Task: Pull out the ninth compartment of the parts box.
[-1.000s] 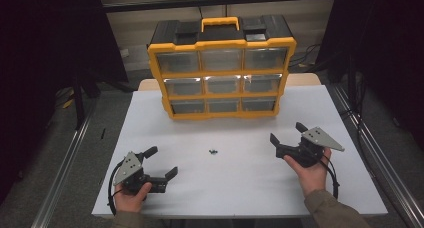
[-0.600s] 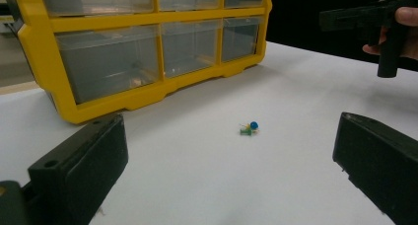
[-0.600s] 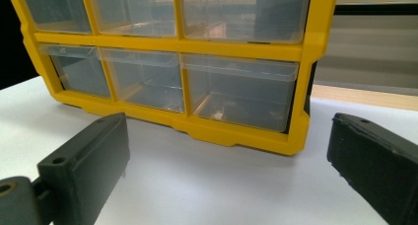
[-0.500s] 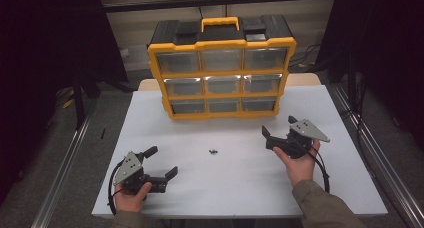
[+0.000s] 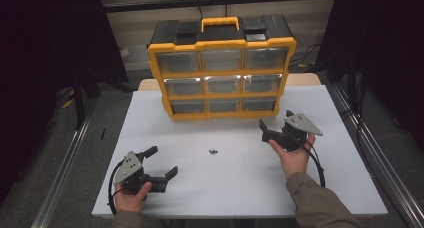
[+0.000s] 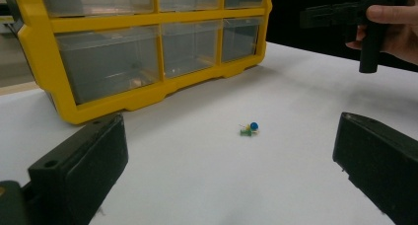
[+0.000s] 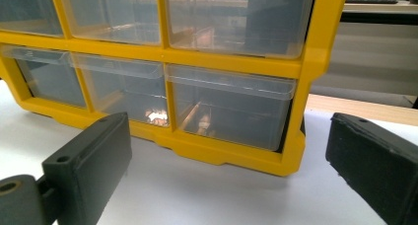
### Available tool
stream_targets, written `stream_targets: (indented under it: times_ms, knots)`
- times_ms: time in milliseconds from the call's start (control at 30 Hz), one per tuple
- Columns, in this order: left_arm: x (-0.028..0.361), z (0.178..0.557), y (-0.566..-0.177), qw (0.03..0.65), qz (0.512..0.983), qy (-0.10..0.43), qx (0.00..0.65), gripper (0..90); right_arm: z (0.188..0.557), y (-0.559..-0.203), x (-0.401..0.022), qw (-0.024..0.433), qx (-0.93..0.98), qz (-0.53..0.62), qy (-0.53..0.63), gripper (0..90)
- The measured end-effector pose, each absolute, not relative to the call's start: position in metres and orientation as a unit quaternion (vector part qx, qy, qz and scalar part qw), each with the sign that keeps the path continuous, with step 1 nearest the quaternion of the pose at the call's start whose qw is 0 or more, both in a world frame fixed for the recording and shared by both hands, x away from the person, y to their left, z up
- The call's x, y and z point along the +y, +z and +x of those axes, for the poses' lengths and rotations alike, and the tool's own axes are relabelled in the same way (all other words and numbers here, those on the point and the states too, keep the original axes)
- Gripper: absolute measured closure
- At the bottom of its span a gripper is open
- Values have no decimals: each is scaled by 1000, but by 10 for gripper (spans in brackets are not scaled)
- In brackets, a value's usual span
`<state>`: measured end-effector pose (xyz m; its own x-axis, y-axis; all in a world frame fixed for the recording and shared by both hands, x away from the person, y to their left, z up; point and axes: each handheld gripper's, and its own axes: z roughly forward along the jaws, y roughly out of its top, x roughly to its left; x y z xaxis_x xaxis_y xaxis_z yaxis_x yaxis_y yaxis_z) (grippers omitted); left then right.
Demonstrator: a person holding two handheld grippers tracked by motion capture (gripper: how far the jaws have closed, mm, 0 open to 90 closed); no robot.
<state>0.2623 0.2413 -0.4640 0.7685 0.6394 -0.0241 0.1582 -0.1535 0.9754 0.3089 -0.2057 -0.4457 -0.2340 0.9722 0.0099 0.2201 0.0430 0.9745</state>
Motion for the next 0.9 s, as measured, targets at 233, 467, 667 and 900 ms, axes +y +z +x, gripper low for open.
stream_targets:
  times_ms: [233, 467, 667, 900]
  knots:
    - [240, 262, -464, 588, 732, 207, 275, 2, 315, -448, -204, 385, 603, 499, 489, 35]
    - [239, 261, -464, 586, 729, 211, 282, 2, 323, -452, -203, 386, 597, 507, 488, 36]
    - [239, 263, -465, 592, 729, 203, 278, 2, 328, -450, -200, 394, 605, 501, 478, 34]
    - [238, 263, -466, 597, 725, 195, 283, 2, 335, -449, -198, 403, 612, 495, 468, 37]
